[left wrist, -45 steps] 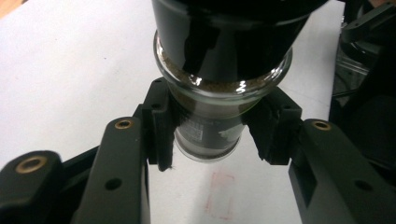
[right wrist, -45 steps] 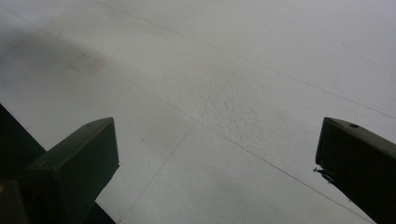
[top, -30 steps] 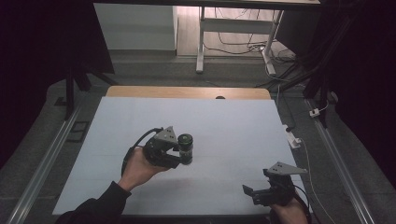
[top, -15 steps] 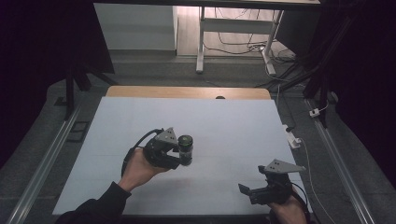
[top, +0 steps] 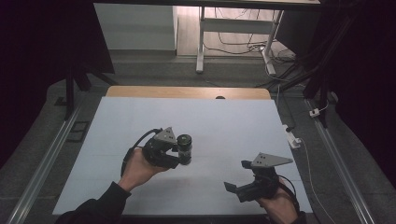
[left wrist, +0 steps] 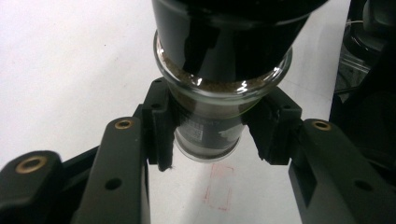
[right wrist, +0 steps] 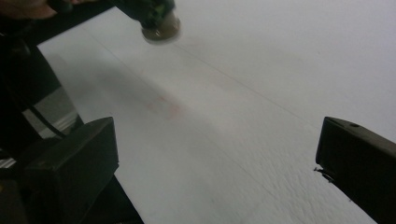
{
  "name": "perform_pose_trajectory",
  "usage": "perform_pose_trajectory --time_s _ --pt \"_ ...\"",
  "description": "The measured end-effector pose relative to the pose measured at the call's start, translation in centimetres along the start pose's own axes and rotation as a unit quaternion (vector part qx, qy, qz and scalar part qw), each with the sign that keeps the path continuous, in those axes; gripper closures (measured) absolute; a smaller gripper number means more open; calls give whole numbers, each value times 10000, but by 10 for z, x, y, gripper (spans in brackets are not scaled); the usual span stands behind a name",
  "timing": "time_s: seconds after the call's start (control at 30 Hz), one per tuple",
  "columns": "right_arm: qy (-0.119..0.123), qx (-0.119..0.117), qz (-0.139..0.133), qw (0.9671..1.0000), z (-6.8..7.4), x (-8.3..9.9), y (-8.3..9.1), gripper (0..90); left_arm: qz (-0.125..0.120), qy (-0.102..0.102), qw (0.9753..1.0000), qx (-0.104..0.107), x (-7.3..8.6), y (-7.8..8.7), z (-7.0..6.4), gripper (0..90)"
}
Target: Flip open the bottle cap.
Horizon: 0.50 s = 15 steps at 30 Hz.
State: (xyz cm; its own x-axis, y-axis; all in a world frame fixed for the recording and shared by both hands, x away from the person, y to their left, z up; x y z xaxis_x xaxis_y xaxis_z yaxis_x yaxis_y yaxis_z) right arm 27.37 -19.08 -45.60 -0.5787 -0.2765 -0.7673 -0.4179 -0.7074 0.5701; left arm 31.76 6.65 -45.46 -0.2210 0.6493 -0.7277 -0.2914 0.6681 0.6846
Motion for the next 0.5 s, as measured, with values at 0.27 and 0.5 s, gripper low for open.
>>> perform_pose_trajectory --time_s 0.27,0.5 --pt "125 -239 42 9996 12 -15 -10 0 -30 36 10000 -18 1 0 1 541" --pt "306 -207 134 9992 18 -24 -23 0 -52 53 10000 -37 1 0 2 541"
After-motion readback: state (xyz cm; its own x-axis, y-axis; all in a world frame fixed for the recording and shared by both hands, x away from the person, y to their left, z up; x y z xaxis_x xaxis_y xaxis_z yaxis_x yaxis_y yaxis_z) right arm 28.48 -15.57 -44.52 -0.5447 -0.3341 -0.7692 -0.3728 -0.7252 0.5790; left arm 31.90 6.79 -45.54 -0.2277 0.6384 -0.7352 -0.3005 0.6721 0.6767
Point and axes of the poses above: each handheld gripper's, and its own axes: y roughly backward along the jaws, x roughly out of its underside, z roughly to its left, the point moved 5 cm from there along -y, roughly forward along the jaws, and after that the axes turned 10 degrees about -y, right-handed, at the moved point
